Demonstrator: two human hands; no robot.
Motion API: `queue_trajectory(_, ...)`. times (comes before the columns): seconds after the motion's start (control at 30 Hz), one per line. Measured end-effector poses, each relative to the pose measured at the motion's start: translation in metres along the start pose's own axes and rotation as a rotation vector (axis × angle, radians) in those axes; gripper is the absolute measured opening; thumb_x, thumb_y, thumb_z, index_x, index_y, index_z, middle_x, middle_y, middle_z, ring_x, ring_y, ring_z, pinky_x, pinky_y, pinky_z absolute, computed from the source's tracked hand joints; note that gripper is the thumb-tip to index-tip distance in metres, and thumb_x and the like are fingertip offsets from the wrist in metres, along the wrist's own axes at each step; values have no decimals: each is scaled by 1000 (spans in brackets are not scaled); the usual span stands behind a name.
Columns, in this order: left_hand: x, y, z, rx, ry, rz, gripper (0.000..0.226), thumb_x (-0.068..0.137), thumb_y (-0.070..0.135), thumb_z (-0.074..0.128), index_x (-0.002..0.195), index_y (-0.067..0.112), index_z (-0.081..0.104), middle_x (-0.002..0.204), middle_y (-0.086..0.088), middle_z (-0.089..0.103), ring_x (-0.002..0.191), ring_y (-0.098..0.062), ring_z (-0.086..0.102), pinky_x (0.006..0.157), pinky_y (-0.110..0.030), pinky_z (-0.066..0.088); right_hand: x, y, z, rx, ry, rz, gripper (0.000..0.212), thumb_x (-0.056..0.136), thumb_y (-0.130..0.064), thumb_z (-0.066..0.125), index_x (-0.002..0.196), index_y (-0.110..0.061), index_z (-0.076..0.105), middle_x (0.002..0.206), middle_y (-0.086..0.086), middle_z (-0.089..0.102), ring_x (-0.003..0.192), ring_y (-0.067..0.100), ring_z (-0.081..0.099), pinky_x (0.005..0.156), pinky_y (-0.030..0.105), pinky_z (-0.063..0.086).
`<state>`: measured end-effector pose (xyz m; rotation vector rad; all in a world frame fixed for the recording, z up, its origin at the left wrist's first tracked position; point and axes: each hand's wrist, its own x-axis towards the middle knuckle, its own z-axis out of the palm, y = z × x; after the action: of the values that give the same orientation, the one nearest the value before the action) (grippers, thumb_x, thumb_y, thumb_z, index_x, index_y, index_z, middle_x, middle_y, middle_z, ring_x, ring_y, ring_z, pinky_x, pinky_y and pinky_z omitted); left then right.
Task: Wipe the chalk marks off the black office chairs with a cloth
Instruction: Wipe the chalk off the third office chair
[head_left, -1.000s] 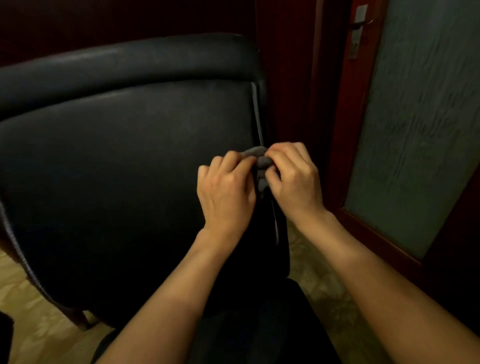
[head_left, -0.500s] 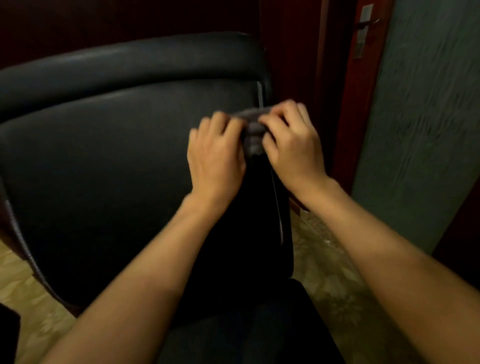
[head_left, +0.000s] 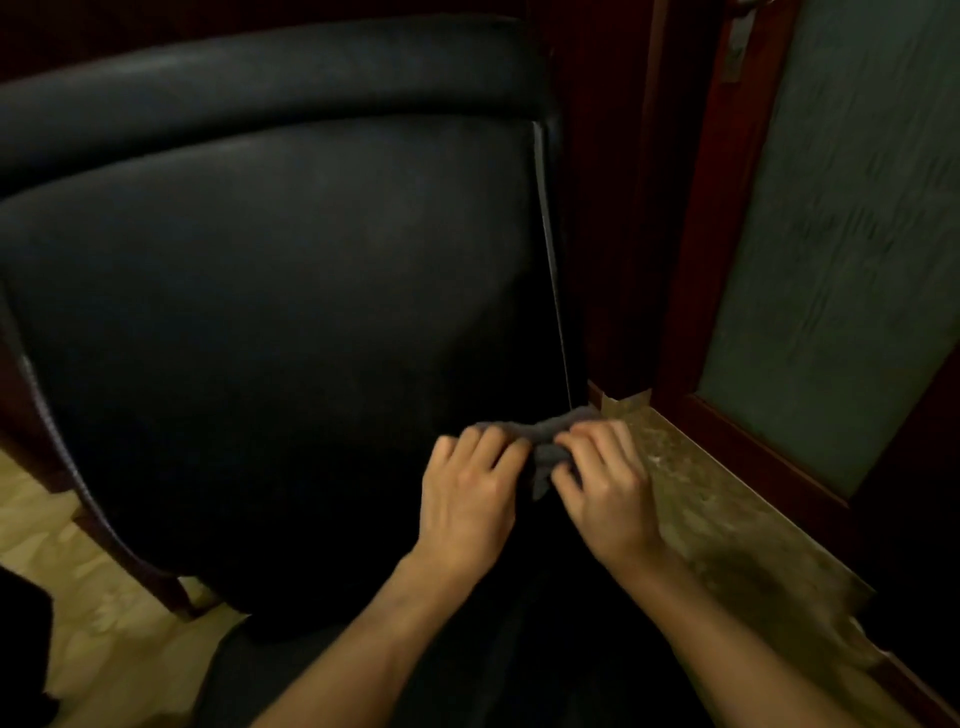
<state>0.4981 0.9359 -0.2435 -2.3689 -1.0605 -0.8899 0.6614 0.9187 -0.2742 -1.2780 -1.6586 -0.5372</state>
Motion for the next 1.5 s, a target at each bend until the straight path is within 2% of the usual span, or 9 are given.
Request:
queue_trajectory(0.3,103,-14,-55,13,178,-157,23,87,19,48,96,12,67,92,-9,59,78,-29,54,66,-37,32,118,-4,-21,9,187,-27,17,82,0,60,96,2,70,95,16,66,89,30,59,78,37,50)
queue_trajectory(0.53,18,5,0,-6,122,-122,13,86,18,53,86,14,65,84,-9,58,74,-31,52,64,-37,27,17,6,0,56,123,31,16,89,-1,63,100,5,72,99,16,67,97,23,56,93,22,44)
queue_trajectory(0.67,-13,19,15,-68,6,-149,14,85,16,52,88,12,66,85,-7,57,73,-28,54,65,-34,27,-27,5,3,80,32,114,15,86,-1,65,97,2,74,95,12,68,94,21,58,84,32,51)
queue_trajectory(0.8,20,14,-8,-44,104,-105,13,83,15,53,87,12,65,82,-11,55,70,-34,52,63,-38,27,15,4,-12,117,131,72,16,88,-1,62,98,3,74,95,15,69,94,23,58,91,22,44)
queue_trajectory(0.9,57,9,-27,-46,198,-201,12,84,11,57,92,10,66,87,-12,57,74,-31,52,65,-39,32,60,4,-15,83,213,51,16,86,1,64,99,2,73,96,15,70,92,27,61,86,31,49)
queue_trajectory(1.07,25,15,2,1,106,-137,12,86,17,56,89,13,66,85,-11,57,72,-32,53,63,-38,30,6,7,3,83,227,117,13,85,5,67,96,3,73,92,14,67,90,27,60,85,31,49)
queue_trajectory(1.27,-39,32,33,22,-214,27,21,70,10,76,89,17,69,84,-4,56,72,-25,53,62,-33,32,-96,3,24,193,-53,448,28,75,8,72,98,-8,71,94,3,63,90,21,63,79,32,52)
queue_trajectory(1.4,6,27,5,37,-123,190,15,78,13,58,91,13,66,85,-8,53,74,-30,51,63,-36,29,-62,-12,8,303,185,603,26,79,9,69,100,-5,72,100,5,66,96,9,60,87,9,42)
queue_trajectory(1.5,54,28,-22,70,-36,213,15,85,17,54,89,11,67,84,-10,56,73,-30,50,61,-34,29,-16,-13,-4,318,360,614,21,82,4,65,101,-1,70,103,7,66,97,3,57,86,4,39)
